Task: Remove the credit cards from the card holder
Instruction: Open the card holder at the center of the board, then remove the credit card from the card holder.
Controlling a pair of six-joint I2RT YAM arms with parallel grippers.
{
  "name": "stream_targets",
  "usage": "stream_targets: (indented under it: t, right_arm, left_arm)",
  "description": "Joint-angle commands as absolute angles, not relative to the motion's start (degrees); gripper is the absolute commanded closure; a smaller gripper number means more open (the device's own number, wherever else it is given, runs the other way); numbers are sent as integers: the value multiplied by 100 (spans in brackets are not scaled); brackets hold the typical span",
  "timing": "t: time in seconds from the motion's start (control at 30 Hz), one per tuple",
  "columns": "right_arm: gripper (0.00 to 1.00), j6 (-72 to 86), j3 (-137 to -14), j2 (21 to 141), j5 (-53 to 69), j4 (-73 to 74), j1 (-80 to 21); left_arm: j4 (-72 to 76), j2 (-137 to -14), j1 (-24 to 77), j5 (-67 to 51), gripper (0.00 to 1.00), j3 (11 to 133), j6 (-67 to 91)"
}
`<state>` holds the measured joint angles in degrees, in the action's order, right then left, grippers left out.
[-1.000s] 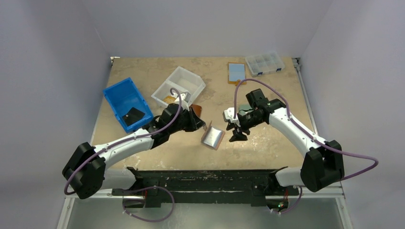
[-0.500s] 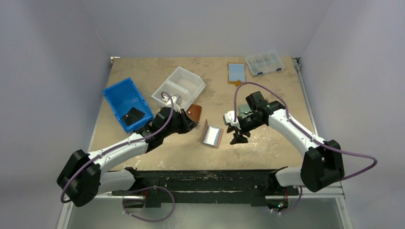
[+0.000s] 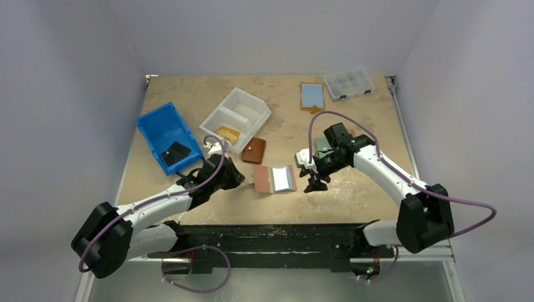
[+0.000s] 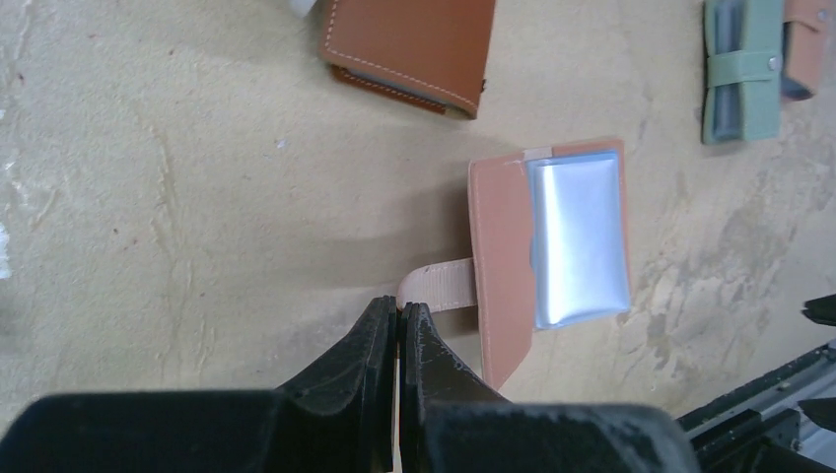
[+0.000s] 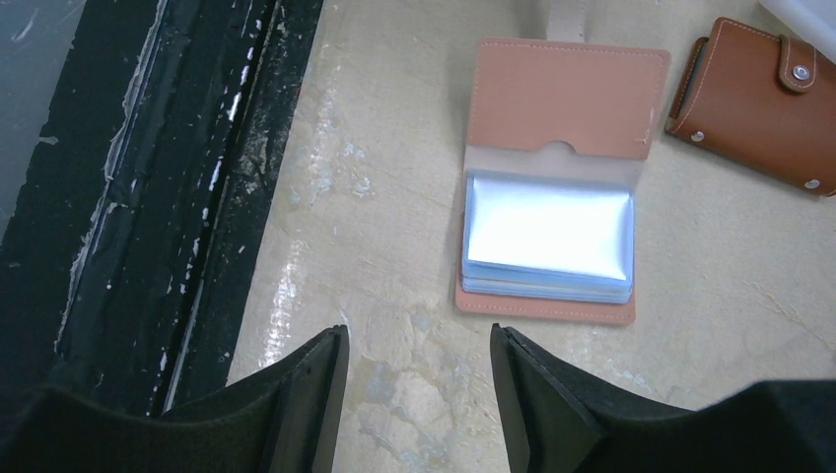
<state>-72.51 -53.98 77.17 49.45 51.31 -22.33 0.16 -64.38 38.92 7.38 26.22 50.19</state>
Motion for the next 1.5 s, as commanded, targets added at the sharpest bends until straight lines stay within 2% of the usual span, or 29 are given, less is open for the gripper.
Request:
stream_targets:
  t: [0.0, 0.13, 0.3, 0.4, 0.87, 1.07, 1.23, 1.37, 1.47]
  right_arm:
    - [38, -7359, -5353, 7641, 5120, 5011, -2223]
    - [38, -7348, -5353, 7681, 5098, 5001, -2235]
    - [38, -7330, -5353, 7714, 5089, 4992, -2256]
    - [38, -7321, -5352, 7725, 5082, 4992, -2259]
    - [38, -7313, -5370, 7708, 5088, 5018, -2258]
    - [38, -7308, -5379, 7726, 5113, 5019, -2254]
    - [41, -6926, -5362, 7767, 5073, 4790, -2267]
    - [57, -6127, -5372, 7823, 4858, 4275, -2292]
    - [70, -5591, -5417, 7932, 4767, 3979, -2302]
  left_arm:
    - [-336, -6485, 3845, 963, 100, 2544, 5051]
    - [-631, -6404, 3846, 1120, 100, 2554, 5090]
    - [-938, -6053, 3845, 1321, 75, 2627, 5105]
    - [-1128, -5884, 3844, 1376, 66, 2735, 5075]
    - [-1919, -4753, 3852, 1424, 43, 3307, 4655]
    - [-1659, -4337, 3854, 840, 42, 3413, 4427]
    - [-817, -4321, 3850, -150, 45, 3311, 4463]
    - [176, -4510, 3871, -1208, 50, 3176, 4716]
    - [600, -4658, 4127, -1458, 53, 3215, 4799]
